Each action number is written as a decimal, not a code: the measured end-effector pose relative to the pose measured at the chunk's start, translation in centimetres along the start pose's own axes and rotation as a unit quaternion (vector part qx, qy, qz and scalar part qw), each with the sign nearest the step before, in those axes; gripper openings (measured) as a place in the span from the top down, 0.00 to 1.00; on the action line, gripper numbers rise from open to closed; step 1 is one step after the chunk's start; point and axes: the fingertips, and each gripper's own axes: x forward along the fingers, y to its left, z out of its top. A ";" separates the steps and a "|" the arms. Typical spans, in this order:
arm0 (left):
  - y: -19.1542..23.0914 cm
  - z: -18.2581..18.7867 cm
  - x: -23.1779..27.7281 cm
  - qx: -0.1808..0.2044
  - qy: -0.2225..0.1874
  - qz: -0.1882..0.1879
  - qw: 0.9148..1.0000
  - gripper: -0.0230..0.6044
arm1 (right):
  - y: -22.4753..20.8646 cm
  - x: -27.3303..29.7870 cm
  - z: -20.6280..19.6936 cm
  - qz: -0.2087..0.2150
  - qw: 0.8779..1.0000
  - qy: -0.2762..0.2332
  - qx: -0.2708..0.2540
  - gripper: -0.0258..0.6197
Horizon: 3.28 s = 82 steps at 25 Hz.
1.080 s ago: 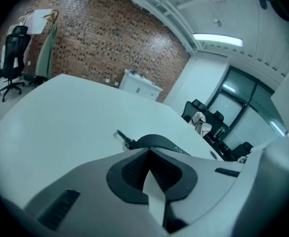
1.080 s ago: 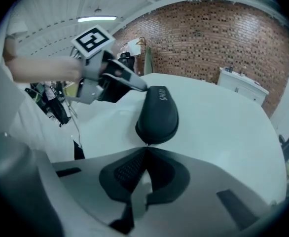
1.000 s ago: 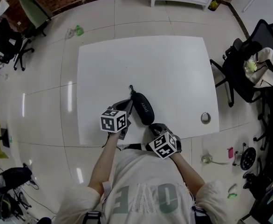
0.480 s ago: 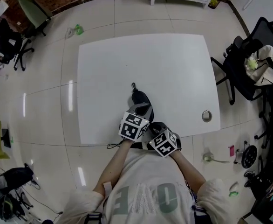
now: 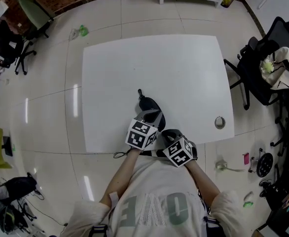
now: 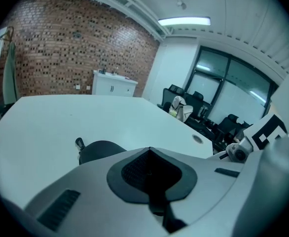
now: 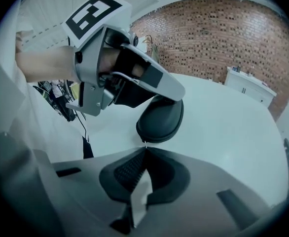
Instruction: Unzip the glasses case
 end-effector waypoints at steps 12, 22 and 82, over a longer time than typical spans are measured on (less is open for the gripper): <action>-0.3 0.3 0.3 0.005 -0.002 -0.017 1.000 0.96 | -3.3 -1.6 -1.0 -0.087 0.996 0.024 -0.009 0.96; -1.4 0.6 1.6 0.007 0.011 -0.054 0.998 0.96 | -5.1 -2.2 -1.5 -0.106 0.991 -0.012 0.084 0.96; -1.3 -3.2 -1.3 -0.045 0.047 0.015 0.998 0.96 | -7.6 -0.1 1.2 -0.099 0.990 -0.058 0.085 0.96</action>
